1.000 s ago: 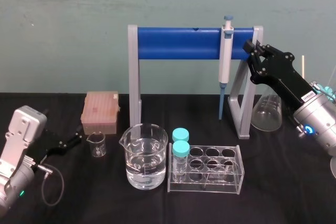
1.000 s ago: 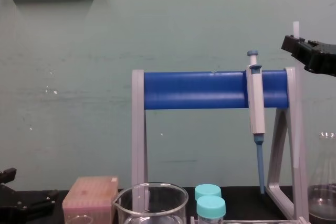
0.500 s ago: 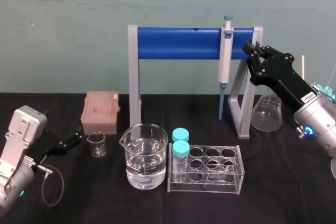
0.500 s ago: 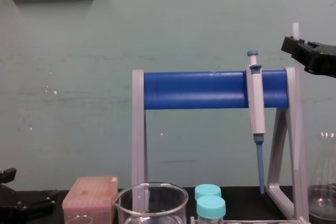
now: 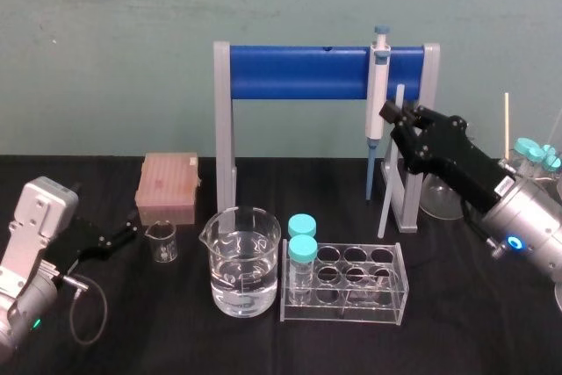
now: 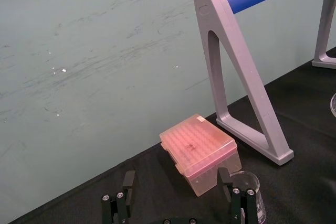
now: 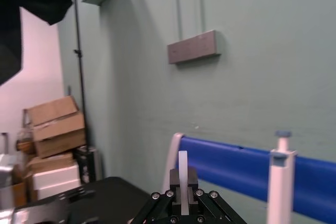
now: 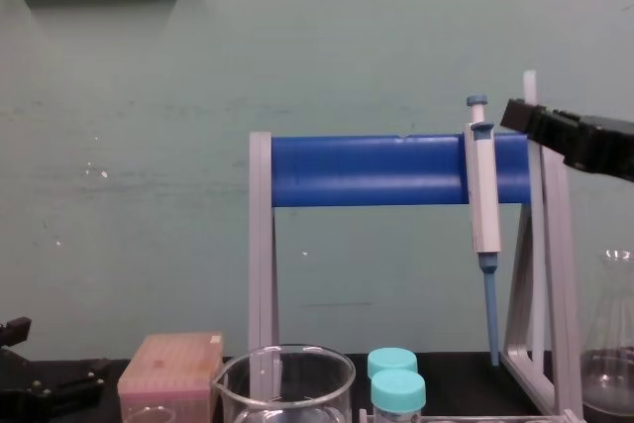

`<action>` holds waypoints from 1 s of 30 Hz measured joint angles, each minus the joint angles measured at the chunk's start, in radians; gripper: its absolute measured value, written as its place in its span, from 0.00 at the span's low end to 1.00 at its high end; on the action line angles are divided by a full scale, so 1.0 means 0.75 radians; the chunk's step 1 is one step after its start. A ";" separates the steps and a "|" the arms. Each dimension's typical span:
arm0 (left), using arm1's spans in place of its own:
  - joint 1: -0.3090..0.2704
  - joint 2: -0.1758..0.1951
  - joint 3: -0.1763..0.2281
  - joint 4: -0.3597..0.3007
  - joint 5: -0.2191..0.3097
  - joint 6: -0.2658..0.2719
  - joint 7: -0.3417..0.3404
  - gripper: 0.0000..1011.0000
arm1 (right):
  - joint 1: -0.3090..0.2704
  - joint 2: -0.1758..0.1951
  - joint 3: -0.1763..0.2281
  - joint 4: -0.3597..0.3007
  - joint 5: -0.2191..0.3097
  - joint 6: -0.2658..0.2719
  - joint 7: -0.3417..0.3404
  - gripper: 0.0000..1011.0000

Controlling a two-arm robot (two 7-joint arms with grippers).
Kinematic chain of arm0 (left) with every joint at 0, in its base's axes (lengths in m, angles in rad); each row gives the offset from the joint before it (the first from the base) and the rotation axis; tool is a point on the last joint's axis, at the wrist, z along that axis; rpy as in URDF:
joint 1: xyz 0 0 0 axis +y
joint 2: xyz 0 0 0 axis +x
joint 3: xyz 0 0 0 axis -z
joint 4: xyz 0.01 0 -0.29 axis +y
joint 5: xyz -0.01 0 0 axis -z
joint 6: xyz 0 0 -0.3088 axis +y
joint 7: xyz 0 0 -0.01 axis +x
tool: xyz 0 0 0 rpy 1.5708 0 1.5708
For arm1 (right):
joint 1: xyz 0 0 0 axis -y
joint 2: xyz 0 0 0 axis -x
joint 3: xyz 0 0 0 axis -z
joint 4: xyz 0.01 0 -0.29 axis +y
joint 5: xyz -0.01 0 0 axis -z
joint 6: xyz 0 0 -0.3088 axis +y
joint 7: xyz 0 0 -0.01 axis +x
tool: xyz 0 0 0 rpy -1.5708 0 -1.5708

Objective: Pick up the stirring rod with one hand, then place it down.

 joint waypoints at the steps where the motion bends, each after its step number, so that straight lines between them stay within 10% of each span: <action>1: 0.000 0.000 0.000 0.000 0.000 0.000 0.000 0.99 | -0.005 0.008 -0.008 -0.004 0.014 0.007 0.015 0.07; 30: 0.000 0.000 0.000 0.000 0.000 0.000 0.000 0.99 | 0.063 0.030 -0.181 0.145 0.010 -0.060 0.091 0.07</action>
